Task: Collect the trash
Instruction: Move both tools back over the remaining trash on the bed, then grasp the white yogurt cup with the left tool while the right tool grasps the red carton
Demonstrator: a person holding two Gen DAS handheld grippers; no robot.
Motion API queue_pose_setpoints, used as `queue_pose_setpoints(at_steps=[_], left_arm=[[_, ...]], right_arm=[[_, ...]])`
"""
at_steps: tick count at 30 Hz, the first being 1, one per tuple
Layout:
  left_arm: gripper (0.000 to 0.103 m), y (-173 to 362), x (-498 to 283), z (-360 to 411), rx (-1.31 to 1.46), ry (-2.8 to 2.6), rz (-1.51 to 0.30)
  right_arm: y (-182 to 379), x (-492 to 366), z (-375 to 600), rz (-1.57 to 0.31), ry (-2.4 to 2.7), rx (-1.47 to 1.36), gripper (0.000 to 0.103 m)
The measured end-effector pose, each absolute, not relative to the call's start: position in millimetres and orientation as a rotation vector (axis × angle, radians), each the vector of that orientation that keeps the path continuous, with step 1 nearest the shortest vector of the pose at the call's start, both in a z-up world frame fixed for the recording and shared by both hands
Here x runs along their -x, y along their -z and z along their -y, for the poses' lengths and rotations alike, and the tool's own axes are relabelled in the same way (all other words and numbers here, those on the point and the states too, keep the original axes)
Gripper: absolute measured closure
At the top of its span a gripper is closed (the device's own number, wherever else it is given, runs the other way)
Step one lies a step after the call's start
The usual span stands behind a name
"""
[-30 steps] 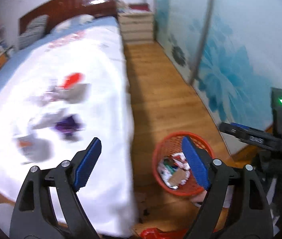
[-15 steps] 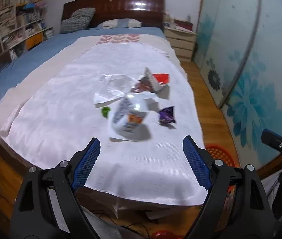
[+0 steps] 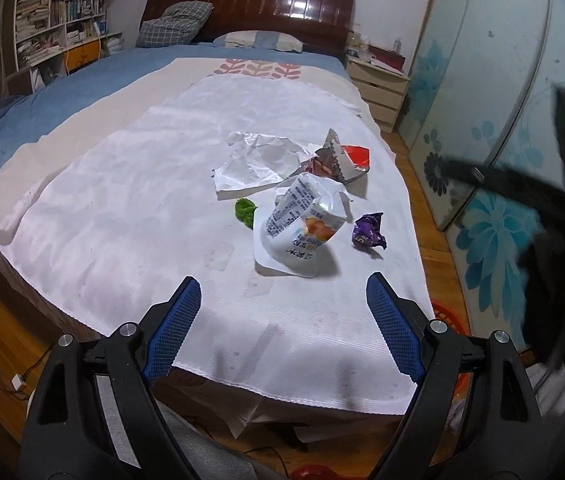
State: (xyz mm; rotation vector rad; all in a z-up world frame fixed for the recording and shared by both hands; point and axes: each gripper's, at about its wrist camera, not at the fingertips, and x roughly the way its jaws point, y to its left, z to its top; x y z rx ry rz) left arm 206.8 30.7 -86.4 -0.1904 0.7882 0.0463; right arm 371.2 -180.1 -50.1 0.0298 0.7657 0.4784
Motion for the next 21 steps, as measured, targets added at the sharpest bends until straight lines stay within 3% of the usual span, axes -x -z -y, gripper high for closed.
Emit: queue_pose_setpoints(at_steps=[5, 8, 11, 12, 13, 21], left_arm=[[0.019, 86, -207, -35, 0.199, -0.046, -0.778], [0.019, 88, -207, -37, 0.209, -0.042, -0.778], [0.019, 90, -206, -41, 0.227, -0.045, -0.782], [0.019, 90, -205, -41, 0.232, -0.046, -0.782], [0.019, 91, -205, -43, 0.24, -0.047, -0.783], [0.019, 91, -218, -53, 0.285, -0.059, -0.782]], right_arm=[[55, -435, 128, -0.822, -0.497, 0.051, 0.018], [71, -468, 98, -0.875, -0.495, 0.1, 0.027], [99, -496, 77, -0.977, -0.451, 0.141, 0.06], [105, -501, 74, -1.004, -0.459, 0.123, 0.08], [109, -505, 72, -1.021, -0.474, 0.101, 0.086], [70, -489, 91, -0.94, -0.541, -0.023, 0.092]])
